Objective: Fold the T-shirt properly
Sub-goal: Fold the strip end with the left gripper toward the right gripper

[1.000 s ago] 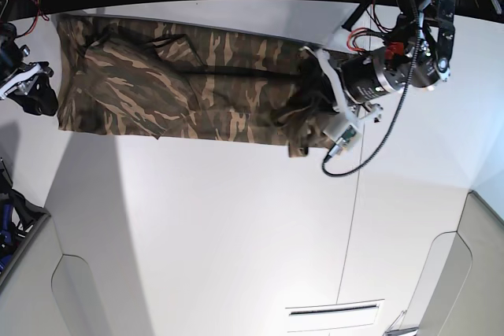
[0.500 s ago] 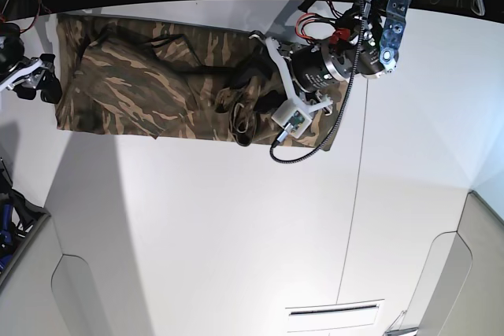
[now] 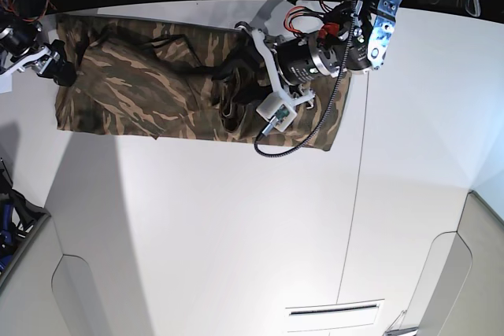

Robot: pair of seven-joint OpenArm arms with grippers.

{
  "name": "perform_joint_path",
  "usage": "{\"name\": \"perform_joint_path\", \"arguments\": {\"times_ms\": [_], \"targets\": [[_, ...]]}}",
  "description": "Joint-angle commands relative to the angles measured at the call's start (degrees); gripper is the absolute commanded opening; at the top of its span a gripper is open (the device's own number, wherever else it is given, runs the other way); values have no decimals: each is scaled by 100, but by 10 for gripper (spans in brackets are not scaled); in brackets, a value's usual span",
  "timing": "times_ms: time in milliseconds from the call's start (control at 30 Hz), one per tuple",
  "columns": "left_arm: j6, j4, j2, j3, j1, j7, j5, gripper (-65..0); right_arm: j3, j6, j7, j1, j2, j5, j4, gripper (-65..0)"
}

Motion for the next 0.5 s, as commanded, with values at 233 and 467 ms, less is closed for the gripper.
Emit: {"name": "perform_joint_path", "arguments": {"times_ms": [233,467], "targets": [[-750,446,7,-2,-46,7,-931,-268,-269,63,114,13,81,103,11,-243],[-886,660,2,-455,-48,125,-649,-478,-299,61,170,11,83,101,11,-243]]}}
